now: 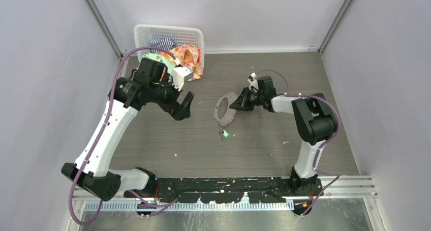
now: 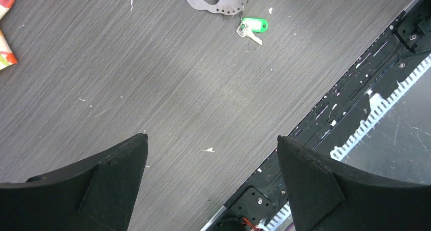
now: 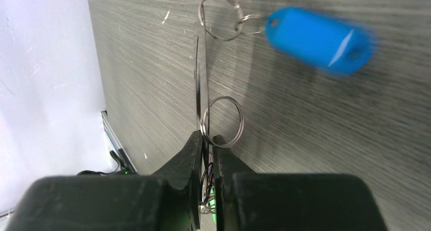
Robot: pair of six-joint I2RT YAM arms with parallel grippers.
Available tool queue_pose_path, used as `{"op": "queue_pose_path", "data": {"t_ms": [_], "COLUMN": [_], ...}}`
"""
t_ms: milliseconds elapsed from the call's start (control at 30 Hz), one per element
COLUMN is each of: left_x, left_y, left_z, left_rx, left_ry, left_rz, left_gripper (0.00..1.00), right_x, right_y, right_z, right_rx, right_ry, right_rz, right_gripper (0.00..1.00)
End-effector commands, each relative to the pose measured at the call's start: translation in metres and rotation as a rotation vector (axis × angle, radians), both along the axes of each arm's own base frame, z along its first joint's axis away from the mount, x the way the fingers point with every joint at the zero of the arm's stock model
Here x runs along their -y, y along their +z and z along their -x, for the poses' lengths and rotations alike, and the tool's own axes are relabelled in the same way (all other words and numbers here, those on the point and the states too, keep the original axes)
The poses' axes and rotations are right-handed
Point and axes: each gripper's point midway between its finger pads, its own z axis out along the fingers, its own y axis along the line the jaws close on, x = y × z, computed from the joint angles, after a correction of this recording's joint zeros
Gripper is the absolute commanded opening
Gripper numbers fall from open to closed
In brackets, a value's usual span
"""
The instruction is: Put the keys on the keyring
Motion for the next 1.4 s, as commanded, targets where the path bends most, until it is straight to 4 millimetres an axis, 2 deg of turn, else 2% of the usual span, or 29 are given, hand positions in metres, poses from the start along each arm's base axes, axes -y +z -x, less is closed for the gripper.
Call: {"op": "queue_pose_path", "data": {"t_ms": [0, 100, 133, 167, 267, 367, 467, 533, 567, 633, 700, 733, 833, 967, 1000, 1133, 1367], "left_x": [-0.003, -0.003, -0.004, -0.004, -0.009, -0.018, -0.037, -0.054, -0.062, -0.080, -0.092, -0.102, -0.110, -0.114, -0.115, -0.119, -0.123], "left_y": [0.007, 0.005, 0.003, 0.000, -0.003, -0.002, -0.003, -0.012, -0.018, -0.036, -0.062, -0.073, -0.115, -0.156, -0.167, -0.187, -0.211], "left_z": [0.001, -0.002, -0.003, -0.005, -0.014, -0.029, -0.054, -0.074, -0.082, -0.100, -0.115, -0.125, -0.137, -0.148, -0.149, -0.163, -0.176], "left_rx": [0.057, 0.073, 0.072, 0.068, 0.065, 0.073, 0.082, 0.066, 0.059, 0.052, 0.048, 0.068, 0.088, 0.145, 0.151, 0.204, 0.342], "left_ry": [0.005, 0.028, 0.033, 0.039, 0.067, 0.103, 0.158, 0.207, 0.227, 0.281, 0.322, 0.354, 0.396, 0.464, 0.484, 0.540, 0.570], "left_rz": [0.021, 0.029, 0.026, 0.020, 0.010, 0.028, 0.051, 0.059, 0.067, 0.075, 0.075, 0.076, 0.071, 0.098, 0.106, 0.133, 0.164], "left_gripper": [1.00, 1.00, 1.00, 1.00, 1.00, 1.00, 1.00, 1.00, 1.00, 1.00, 1.00, 1.00, 1.00, 1.00, 1.00, 1.00, 1.00], "right_x": [0.002, 0.010, 0.011, 0.015, 0.024, 0.036, 0.061, 0.088, 0.108, 0.145, 0.190, 0.216, 0.258, 0.287, 0.291, 0.302, 0.304], "right_y": [0.000, -0.005, -0.002, 0.001, 0.022, 0.056, 0.098, 0.120, 0.130, 0.139, 0.144, 0.152, 0.141, 0.118, 0.110, 0.081, 0.047], "right_z": [-0.022, -0.018, -0.018, -0.018, -0.020, -0.024, -0.021, -0.020, -0.019, -0.014, -0.008, -0.009, 0.004, 0.018, 0.018, 0.014, -0.001], "right_rx": [0.041, 0.036, 0.040, 0.053, 0.090, 0.165, 0.268, 0.353, 0.395, 0.458, 0.499, 0.546, 0.659, 0.705, 0.694, 0.642, 0.667], "right_ry": [-0.051, -0.049, -0.047, -0.046, -0.052, -0.095, -0.196, -0.316, -0.389, -0.517, -0.685, -0.822, -0.975, -1.113, -1.127, -1.164, -1.113], "right_rz": [0.069, 0.127, 0.137, 0.162, 0.224, 0.276, 0.352, 0.428, 0.489, 0.617, 0.771, 0.845, 1.012, 1.124, 1.135, 1.176, 1.142], "right_gripper": [0.22, 0.66, 0.87, 0.99, 1.00, 1.00, 1.00, 1.00, 1.00, 1.00, 1.00, 1.00, 1.00, 1.00, 1.00, 1.00, 1.00]}}
